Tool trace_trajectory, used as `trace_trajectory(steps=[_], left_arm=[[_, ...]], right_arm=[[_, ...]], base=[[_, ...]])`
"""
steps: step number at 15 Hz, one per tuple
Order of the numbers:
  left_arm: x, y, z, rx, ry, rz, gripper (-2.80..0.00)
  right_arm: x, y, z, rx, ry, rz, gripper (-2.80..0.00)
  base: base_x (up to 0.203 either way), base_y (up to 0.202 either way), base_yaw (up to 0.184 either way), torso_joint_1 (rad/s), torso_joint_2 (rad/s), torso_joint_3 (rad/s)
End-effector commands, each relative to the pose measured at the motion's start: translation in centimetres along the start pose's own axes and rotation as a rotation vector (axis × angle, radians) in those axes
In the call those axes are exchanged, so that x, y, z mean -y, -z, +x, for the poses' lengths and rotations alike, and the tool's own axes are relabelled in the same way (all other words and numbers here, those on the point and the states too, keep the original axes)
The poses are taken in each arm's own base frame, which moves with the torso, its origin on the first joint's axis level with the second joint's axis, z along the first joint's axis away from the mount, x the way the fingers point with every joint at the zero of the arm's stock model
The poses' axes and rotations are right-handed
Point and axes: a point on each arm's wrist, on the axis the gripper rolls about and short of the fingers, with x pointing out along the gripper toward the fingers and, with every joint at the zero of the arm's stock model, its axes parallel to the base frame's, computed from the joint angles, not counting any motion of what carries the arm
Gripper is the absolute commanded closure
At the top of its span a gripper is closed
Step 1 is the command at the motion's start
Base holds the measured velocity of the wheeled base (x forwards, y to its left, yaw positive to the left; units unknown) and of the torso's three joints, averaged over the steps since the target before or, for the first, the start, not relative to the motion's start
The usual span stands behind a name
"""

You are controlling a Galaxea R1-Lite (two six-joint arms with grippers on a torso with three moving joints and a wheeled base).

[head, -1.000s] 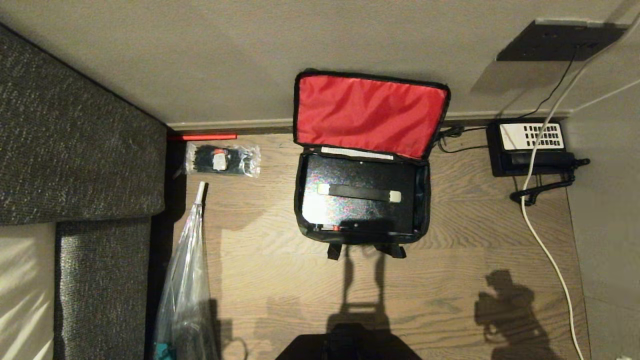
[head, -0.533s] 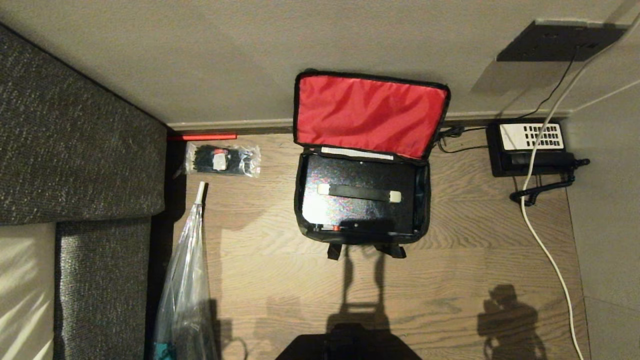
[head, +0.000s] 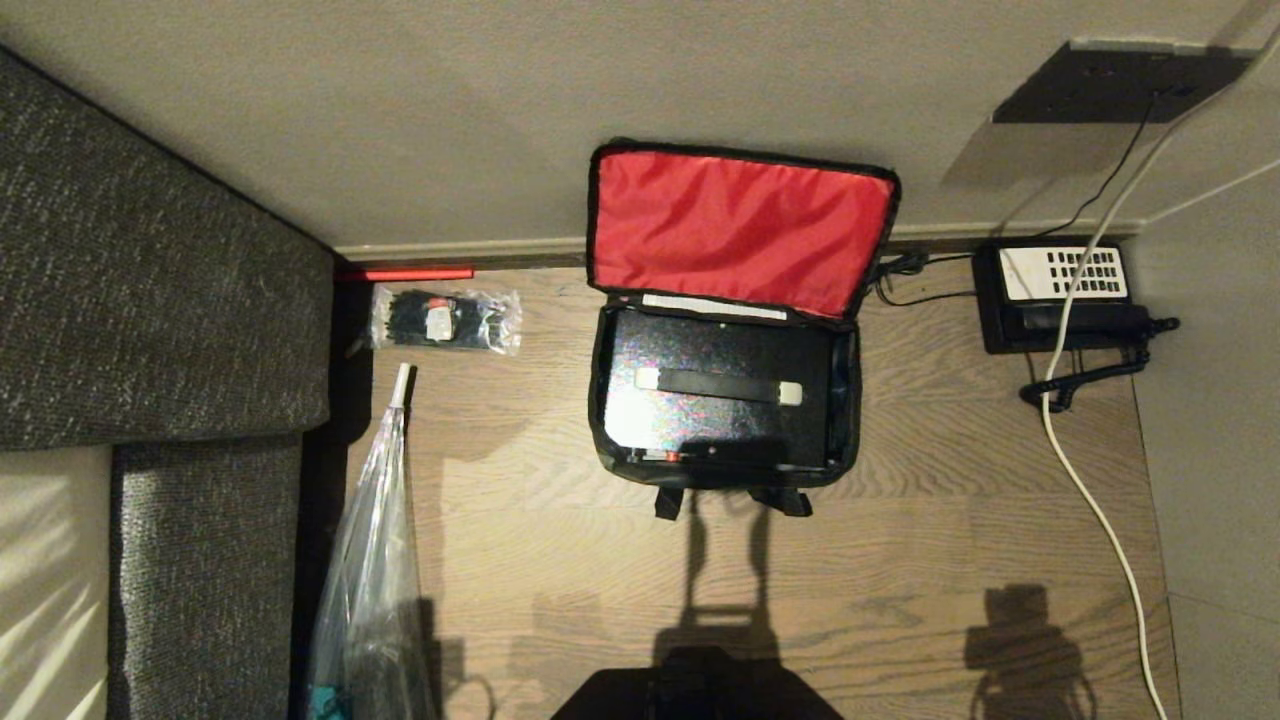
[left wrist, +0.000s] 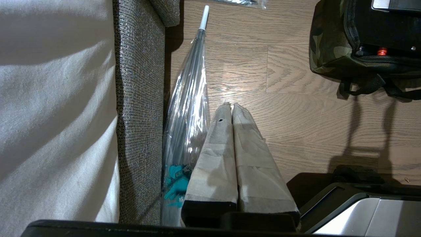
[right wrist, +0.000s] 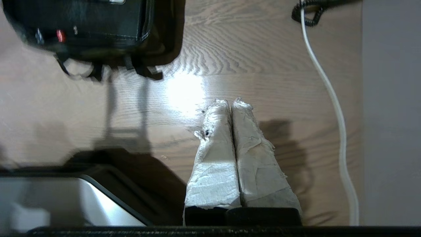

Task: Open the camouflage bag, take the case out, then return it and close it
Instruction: Grip the handle

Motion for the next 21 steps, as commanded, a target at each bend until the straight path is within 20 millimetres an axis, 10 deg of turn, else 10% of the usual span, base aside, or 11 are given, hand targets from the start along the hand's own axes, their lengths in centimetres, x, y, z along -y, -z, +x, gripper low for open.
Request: trace_trajectory(steps=[1, 21], left_arm=[[0.0, 0.09, 0.01, -0.001, 0.0, 0.0, 0.0], [0.0, 0.1, 0.01, -0.002, 0.0, 0.0, 0.0]], right_arm=[[-0.01, 0.28, 0.0, -0.002, -0.007, -0.051, 0.0], [0.0, 0.24, -0.01, 0.0, -0.003, -0.031, 0.0]], base=[[0.0, 0.0, 0.0, 0.0, 0.0, 0.0], [0.0, 0.0, 0.0, 0.0, 0.0, 0.0]])
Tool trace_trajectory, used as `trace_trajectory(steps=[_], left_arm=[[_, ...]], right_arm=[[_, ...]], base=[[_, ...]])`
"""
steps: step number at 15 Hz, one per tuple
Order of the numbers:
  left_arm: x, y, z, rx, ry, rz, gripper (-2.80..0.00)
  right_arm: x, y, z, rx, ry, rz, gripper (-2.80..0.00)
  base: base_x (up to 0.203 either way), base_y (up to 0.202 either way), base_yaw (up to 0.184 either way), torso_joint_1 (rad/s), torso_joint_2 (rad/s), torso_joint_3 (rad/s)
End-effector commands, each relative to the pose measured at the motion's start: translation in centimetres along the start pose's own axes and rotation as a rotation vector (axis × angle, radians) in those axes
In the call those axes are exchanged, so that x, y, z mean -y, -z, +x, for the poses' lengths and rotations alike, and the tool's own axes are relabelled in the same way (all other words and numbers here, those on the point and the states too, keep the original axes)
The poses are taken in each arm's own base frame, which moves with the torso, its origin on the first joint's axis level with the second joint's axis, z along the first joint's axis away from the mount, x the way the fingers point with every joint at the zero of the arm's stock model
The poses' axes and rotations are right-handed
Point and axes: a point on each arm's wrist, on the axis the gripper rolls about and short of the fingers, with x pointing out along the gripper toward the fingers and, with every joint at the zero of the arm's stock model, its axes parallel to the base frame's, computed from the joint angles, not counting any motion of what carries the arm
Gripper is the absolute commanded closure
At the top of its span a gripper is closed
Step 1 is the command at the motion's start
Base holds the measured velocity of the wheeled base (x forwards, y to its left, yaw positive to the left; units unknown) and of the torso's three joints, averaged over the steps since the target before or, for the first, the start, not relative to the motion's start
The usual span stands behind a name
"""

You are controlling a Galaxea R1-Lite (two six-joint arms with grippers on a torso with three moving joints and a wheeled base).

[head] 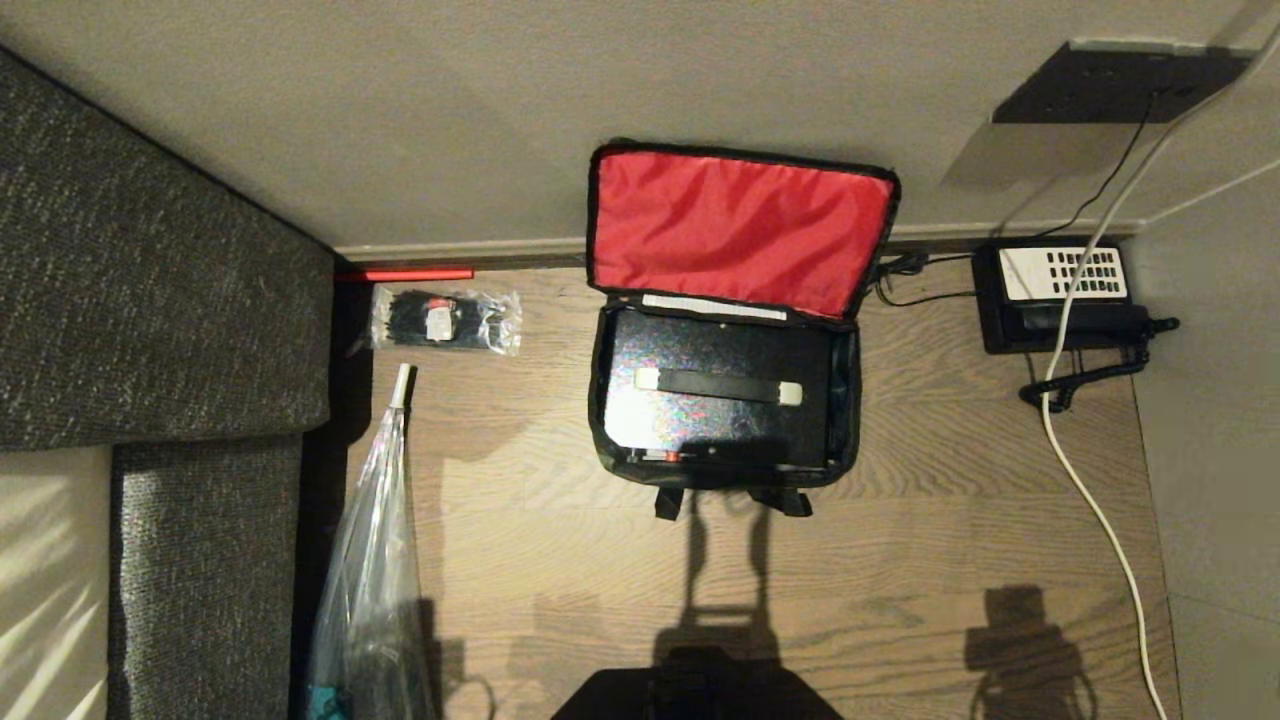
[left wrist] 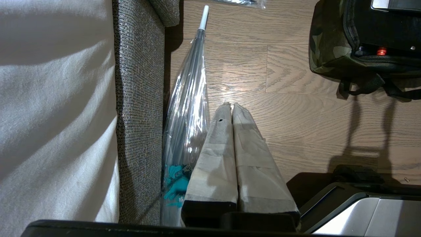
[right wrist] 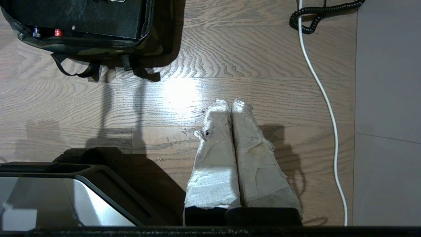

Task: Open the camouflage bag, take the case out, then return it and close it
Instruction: Grip the handle

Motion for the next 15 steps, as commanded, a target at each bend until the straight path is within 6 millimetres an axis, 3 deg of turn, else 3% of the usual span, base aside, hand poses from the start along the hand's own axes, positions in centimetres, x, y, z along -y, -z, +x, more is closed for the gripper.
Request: trace_trajectory(steps=[1, 15], left_arm=[[0.0, 0.08, 0.01, 0.0, 0.0, -0.001, 0.0], [0.0, 0.1, 0.01, -0.002, 0.0, 0.001, 0.0]], right_arm=[[0.0, 0.0, -0.01, 0.001, -0.001, -0.001, 0.0], [0.0, 0.0, -0.01, 0.001, -0.001, -0.001, 0.0]], base=[[0.0, 0.0, 0.0, 0.0, 0.0, 0.0], [0.0, 0.0, 0.0, 0.0, 0.0, 0.0]])
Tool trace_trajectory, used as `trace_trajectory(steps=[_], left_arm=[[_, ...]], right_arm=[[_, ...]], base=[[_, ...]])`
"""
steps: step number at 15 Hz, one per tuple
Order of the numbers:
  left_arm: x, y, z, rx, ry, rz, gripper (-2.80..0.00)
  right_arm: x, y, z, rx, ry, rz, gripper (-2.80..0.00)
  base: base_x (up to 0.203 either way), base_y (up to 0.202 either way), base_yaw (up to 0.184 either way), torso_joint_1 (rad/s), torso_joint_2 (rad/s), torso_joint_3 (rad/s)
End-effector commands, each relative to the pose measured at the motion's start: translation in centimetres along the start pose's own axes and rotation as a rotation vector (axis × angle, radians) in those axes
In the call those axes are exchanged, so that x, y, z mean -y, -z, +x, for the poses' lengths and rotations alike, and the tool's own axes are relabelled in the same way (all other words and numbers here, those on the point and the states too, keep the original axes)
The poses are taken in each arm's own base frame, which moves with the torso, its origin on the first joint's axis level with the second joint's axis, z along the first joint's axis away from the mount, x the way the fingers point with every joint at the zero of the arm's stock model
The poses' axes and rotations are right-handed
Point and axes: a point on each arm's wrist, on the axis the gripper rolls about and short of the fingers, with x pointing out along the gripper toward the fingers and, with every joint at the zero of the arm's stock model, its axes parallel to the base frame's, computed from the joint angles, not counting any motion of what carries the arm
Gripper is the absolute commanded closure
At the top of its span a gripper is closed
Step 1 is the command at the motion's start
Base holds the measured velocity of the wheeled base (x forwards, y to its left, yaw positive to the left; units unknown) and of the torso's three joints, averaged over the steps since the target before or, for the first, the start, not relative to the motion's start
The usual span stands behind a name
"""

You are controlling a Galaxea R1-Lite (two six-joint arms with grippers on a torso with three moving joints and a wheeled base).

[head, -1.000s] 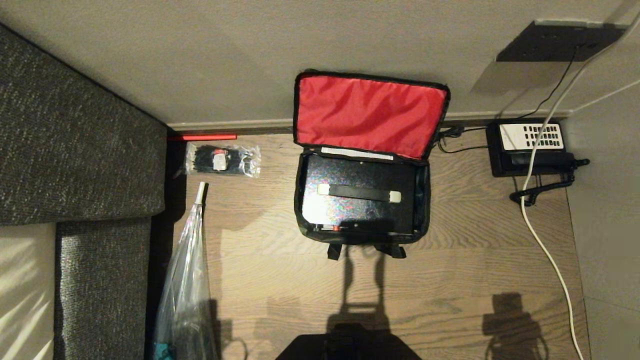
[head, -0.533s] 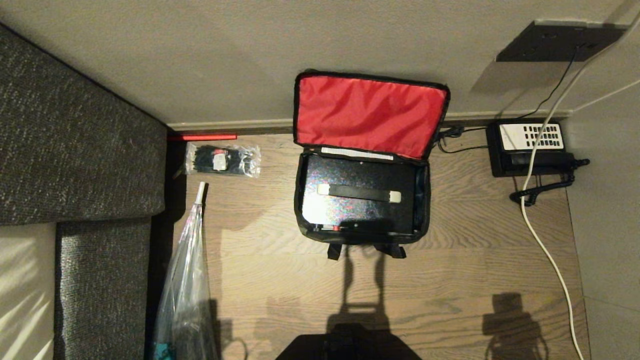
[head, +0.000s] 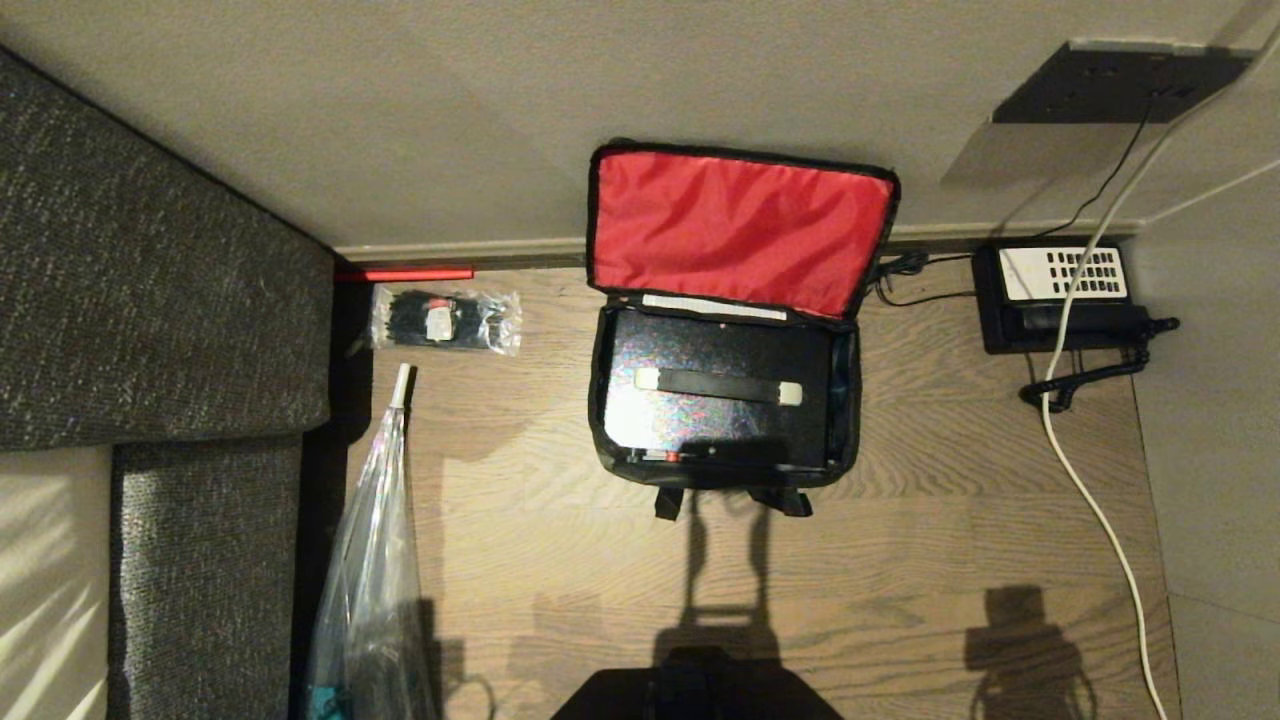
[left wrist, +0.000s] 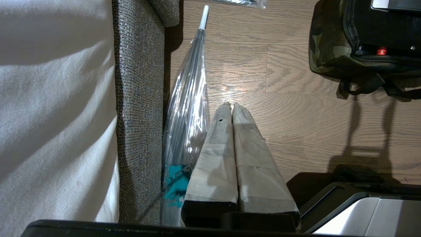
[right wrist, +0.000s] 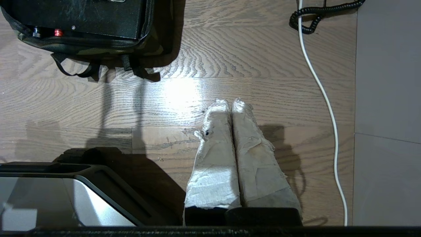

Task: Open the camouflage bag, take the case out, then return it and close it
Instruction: Grip the handle

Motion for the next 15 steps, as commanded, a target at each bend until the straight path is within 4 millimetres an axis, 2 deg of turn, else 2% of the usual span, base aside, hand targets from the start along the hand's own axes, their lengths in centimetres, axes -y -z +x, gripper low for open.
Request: trace_trajectory(steps=[1, 8, 15], left_arm=[[0.0, 0.1, 0.01, -0.002, -0.001, 0.0, 0.0], [0.0, 0.1, 0.01, -0.002, -0.002, -0.01, 0.0], [0.0, 0.1, 0.01, -0.002, 0.0, -0.006, 0.0]], right_arm=[[0.0, 0.01, -0.01, 0.002, -0.001, -0.001, 0.0], [0.0, 0.01, -0.01, 0.002, -0.001, -0.001, 0.0], [0.0, 0.01, -0.01, 0.002, -0.001, -0.001, 0.0]], base=[[0.0, 0.0, 0.0, 0.0, 0.0, 0.0], [0.0, 0.0, 0.0, 0.0, 0.0, 0.006], [0.0, 0.0, 0.0, 0.002, 0.0, 0.185]])
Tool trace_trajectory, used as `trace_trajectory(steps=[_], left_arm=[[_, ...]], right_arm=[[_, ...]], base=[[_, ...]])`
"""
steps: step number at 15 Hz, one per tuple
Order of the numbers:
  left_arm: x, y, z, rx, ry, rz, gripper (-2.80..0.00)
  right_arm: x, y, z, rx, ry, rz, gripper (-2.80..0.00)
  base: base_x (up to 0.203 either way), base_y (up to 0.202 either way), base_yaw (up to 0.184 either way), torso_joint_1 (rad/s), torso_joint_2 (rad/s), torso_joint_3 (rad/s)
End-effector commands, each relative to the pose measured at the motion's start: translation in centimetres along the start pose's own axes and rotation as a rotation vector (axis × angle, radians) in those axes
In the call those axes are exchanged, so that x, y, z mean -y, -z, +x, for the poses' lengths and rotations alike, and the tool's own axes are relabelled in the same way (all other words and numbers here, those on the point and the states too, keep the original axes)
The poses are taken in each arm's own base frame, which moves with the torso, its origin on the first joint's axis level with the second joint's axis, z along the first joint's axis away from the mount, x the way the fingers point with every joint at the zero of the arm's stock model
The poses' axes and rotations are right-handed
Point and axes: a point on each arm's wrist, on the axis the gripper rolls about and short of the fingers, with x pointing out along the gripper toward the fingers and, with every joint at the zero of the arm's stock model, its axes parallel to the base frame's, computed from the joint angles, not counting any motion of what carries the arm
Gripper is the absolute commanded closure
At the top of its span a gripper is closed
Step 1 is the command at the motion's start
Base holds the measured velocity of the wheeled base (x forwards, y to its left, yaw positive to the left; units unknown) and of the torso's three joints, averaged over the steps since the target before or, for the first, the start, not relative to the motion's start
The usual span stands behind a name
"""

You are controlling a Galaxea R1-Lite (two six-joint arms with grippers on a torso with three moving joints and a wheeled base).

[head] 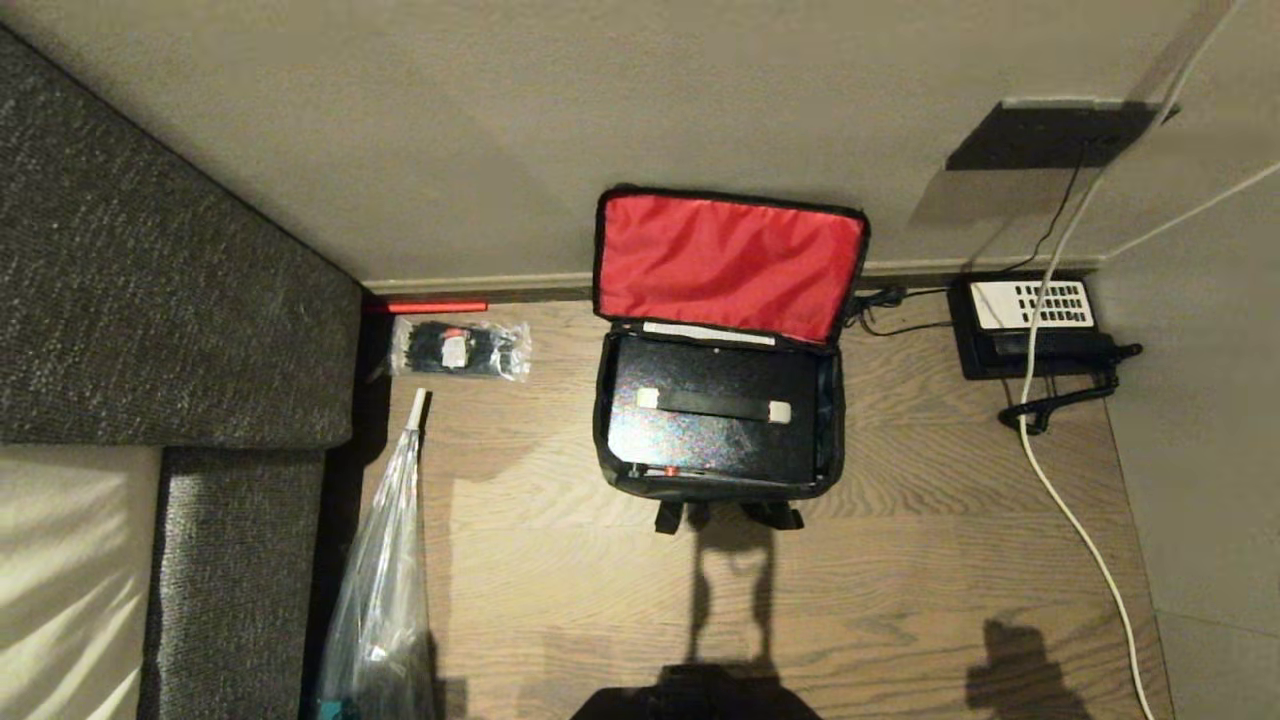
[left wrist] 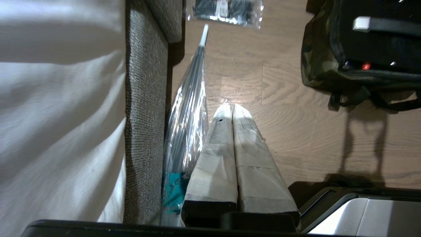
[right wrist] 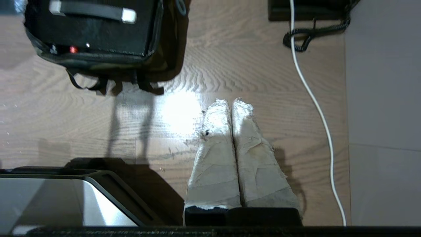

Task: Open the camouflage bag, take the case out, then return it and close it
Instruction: Grip the handle

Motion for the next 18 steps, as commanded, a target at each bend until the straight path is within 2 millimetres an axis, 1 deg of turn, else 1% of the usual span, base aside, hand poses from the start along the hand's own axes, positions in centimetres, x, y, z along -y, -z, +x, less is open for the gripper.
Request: trace_trajectory(steps=[1, 4, 18], left_arm=[[0.0, 0.09, 0.01, -0.001, -0.001, 0.003, 0.0], [0.0, 0.09, 0.01, -0.001, -0.001, 0.004, 0.0], [0.0, 0.09, 0.01, -0.001, -0.001, 0.004, 0.0]], right_arm=[[0.0, 0.01, -0.02, 0.002, 0.0, -0.001, 0.0], [0.0, 0.01, -0.02, 0.002, -0.001, -0.001, 0.0], [0.0, 0.03, -0.01, 0.001, -0.001, -0.001, 0.0]], base=[[0.0, 0.0, 0.0, 0.001, 0.0, 0.205], [0.0, 0.0, 0.0, 0.002, 0.0, 0.075], [0.0, 0.0, 0.0, 0.0, 0.0, 0.0]])
